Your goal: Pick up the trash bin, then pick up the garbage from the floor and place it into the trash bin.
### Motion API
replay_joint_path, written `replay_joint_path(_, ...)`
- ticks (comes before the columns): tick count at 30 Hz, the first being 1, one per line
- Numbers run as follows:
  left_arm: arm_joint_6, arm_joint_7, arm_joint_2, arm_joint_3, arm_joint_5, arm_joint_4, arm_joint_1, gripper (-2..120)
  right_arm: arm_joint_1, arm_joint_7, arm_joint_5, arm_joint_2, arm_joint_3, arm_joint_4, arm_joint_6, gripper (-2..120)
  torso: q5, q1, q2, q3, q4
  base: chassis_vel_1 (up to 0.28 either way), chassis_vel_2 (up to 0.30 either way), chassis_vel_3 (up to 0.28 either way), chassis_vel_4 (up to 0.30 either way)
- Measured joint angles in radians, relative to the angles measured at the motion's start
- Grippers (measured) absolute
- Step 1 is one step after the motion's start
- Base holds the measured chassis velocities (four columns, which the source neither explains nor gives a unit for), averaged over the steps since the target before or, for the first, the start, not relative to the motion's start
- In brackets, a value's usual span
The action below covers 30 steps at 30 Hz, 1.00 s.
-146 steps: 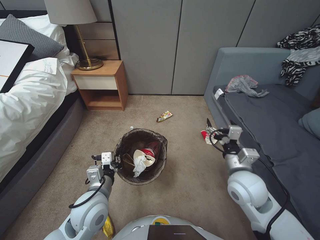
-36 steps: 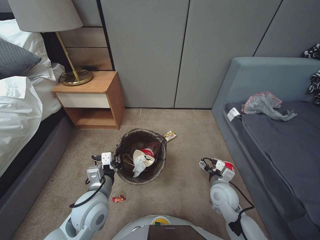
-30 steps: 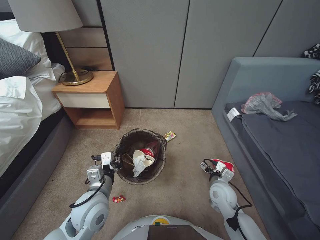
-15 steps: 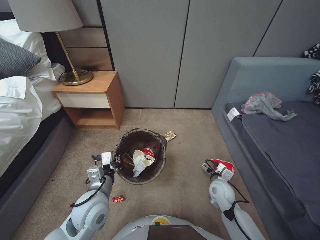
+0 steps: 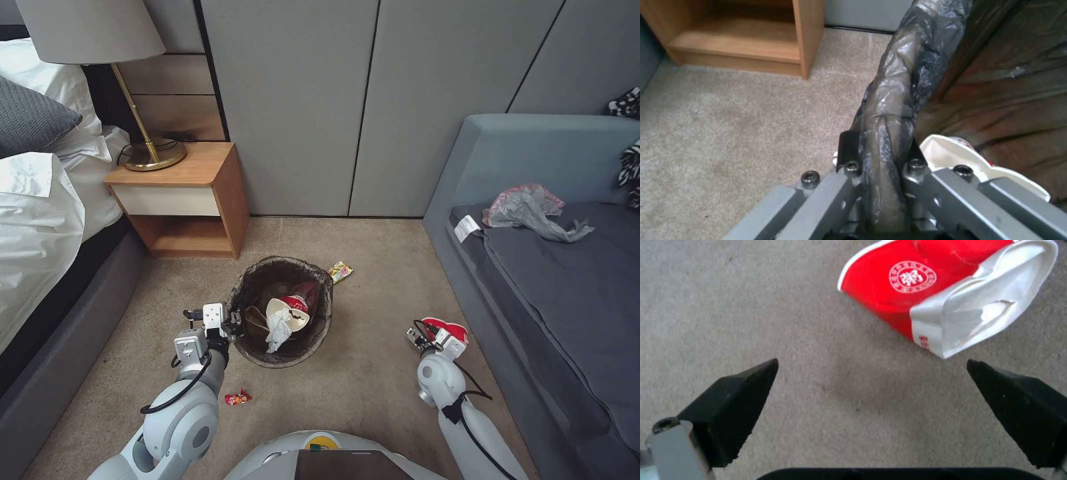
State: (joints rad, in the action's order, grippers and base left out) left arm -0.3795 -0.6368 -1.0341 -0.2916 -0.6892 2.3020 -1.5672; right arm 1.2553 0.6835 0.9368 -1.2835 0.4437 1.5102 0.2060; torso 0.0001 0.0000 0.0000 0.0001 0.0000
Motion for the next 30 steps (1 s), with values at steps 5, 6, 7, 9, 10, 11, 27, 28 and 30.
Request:
replay_joint_path(5,-0.001,-0.001,0.0,0.0,0.0,0.0,0.0,0,-0.016,0.0,-0.002,0.0,0.001,-0.005,-0.005,100,0.0,0.0,0.0,0.0,0.0,0.0,0.0,0.0,0.0)
replay_joint_path(6,-0.001,-0.001,0.0,0.0,0.0,0.0,0.0,0,-0.02,0.001,-0.002,0.001,0.001,-0.005,-0.005,100,-0.0001,0.0,0.0,0.0,0.0,0.0,0.0,0.0,0.0)
replay_joint_path(7,-0.001,-0.001,0.0,0.0,0.0,0.0,0.0,0,-0.024,0.001,-0.002,0.001,0.001,-0.004,-0.005,100,-0.0001,0.0,0.0,0.0,0.0,0.0,0.0,0.0,0.0)
replay_joint_path(9,-0.001,-0.001,0.0,-0.001,0.0,0.0,0.0,0,-0.028,0.002,-0.002,0.001,0.001,-0.004,-0.005,100,0.0,0.0,0.0,0.0,0.0,0.0,0.0,0.0,0.0)
replay_joint_path(10,-0.001,-0.002,0.0,-0.001,-0.001,0.0,0.001,0,-0.037,0.006,-0.002,0.001,0.0,-0.007,-0.005,100,-0.0001,0.0,0.0,0.0,0.0,0.0,0.0,0.0,0.0)
replay_joint_path(11,-0.001,-0.002,0.0,-0.001,-0.001,0.0,0.002,0,-0.046,0.01,-0.003,0.0,0.0,-0.012,-0.005,100,-0.0001,0.0,0.0,0.0,0.0,0.0,0.0,0.0,0.0)
replay_joint_path(27,-0.002,-0.004,0.009,0.0,-0.008,-0.003,0.008,0,-0.133,0.056,-0.013,-0.013,-0.002,-0.102,-0.004,100,-0.0001,0.0,0.0,0.0,0.0,0.0,0.0,0.0,0.0)
replay_joint_path(28,-0.002,-0.004,0.01,0.0,-0.009,-0.003,0.008,0,-0.133,0.056,-0.013,-0.013,-0.002,-0.103,-0.004,100,-0.0001,0.0,0.0,0.0,0.0,0.0,0.0,0.0,0.0)
replay_joint_path(30,-0.002,-0.004,0.011,0.0,-0.009,-0.003,0.008,0,-0.136,0.057,-0.013,-0.014,-0.001,-0.107,-0.005,100,-0.0001,0.0,0.0,0.0,0.0,0.0,0.0,0.0,0.0)
